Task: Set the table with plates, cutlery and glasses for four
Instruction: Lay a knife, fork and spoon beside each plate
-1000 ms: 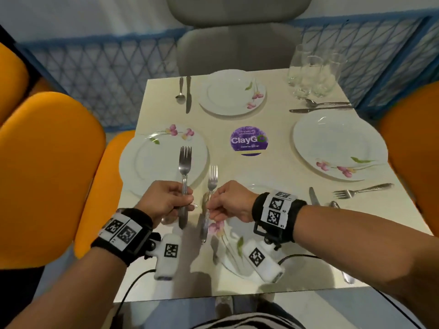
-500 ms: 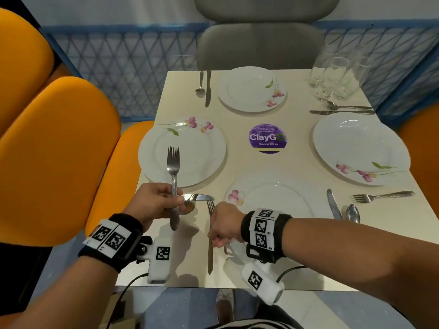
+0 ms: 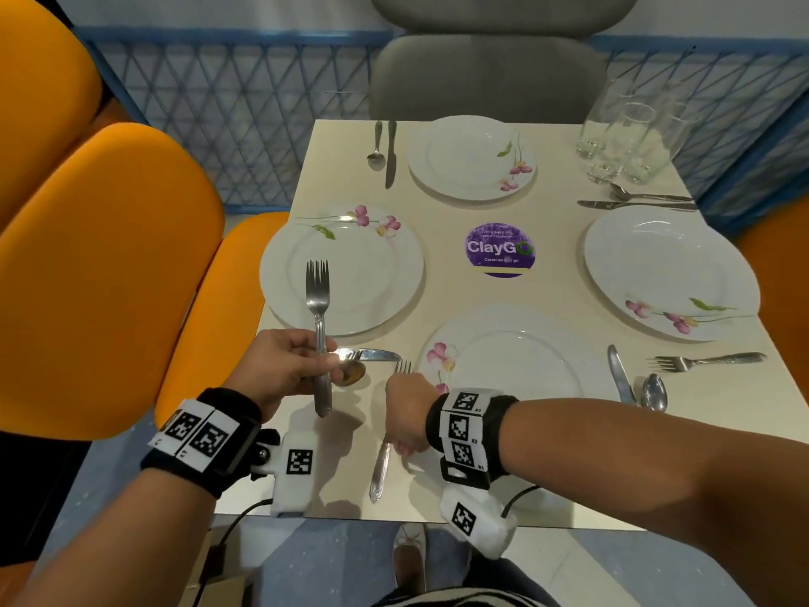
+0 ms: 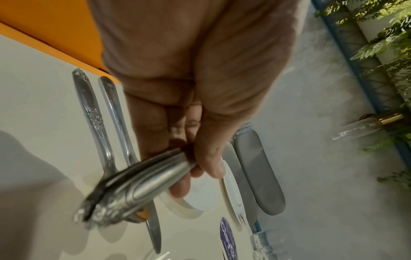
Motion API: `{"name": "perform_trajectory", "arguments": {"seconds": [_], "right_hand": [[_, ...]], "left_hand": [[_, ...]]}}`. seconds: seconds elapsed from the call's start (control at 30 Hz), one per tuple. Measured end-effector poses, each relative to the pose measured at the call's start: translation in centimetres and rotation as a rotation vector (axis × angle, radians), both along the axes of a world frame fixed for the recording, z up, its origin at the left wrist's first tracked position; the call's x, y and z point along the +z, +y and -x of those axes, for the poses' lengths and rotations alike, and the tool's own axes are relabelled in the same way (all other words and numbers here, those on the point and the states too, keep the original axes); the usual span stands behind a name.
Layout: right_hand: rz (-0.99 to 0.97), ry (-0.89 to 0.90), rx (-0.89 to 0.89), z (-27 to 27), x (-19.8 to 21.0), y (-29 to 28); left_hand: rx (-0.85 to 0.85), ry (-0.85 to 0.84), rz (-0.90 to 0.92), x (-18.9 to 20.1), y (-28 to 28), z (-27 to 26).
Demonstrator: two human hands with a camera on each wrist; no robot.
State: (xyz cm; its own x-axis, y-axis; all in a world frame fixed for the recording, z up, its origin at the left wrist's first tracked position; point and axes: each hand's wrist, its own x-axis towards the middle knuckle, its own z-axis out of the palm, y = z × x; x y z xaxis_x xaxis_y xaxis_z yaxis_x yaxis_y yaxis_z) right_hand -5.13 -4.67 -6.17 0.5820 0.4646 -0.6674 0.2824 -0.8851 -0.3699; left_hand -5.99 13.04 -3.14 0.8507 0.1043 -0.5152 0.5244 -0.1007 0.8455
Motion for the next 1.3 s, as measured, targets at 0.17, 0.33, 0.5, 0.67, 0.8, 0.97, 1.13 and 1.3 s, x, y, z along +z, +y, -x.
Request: {"name": "perform_trajectory", "arguments": {"seconds": [0.17,0.33,0.5,0.67,0.8,0.97,1.13,1.3], "right_hand": [[0.088,-0.035,-0.014,0.0,0.5,0.9],[0.074,-0.19,0.108,0.8,0.7,1.7],[0.033,-0.209,0.309,1.5,1.2,1.9],[0.046,-0.246,0.451,1.9,1.9,2.1],[0.053,-0.271,0.523,1.8,2.7,1.8],[0.107,-0.287,0.623,1.7,3.1,1.6],[0.099,-0.275,0.667,1.3,3.3,1.3],[0.13,-0.279,0.679,1.4,3.3,1.0]], "left_hand": [[0.005,-0.01,0.017,0.0,0.4,0.3],[0.015,-0.012,0.022,0.0,0.8,0.6],[0.021,-0.017,0.027,0.2,0.9,0.7],[0.049,-0.022,0.043,0.4,1.3,0.8],[0.06,-0.022,0.047,0.4,1.4,1.2],[0.073,-0.017,0.056,0.2,1.5,1.3],[0.064,-0.019,0.063,0.3,1.1,1.3],[0.051,-0.019,0.056,0.1,0.7,1.1]]}}
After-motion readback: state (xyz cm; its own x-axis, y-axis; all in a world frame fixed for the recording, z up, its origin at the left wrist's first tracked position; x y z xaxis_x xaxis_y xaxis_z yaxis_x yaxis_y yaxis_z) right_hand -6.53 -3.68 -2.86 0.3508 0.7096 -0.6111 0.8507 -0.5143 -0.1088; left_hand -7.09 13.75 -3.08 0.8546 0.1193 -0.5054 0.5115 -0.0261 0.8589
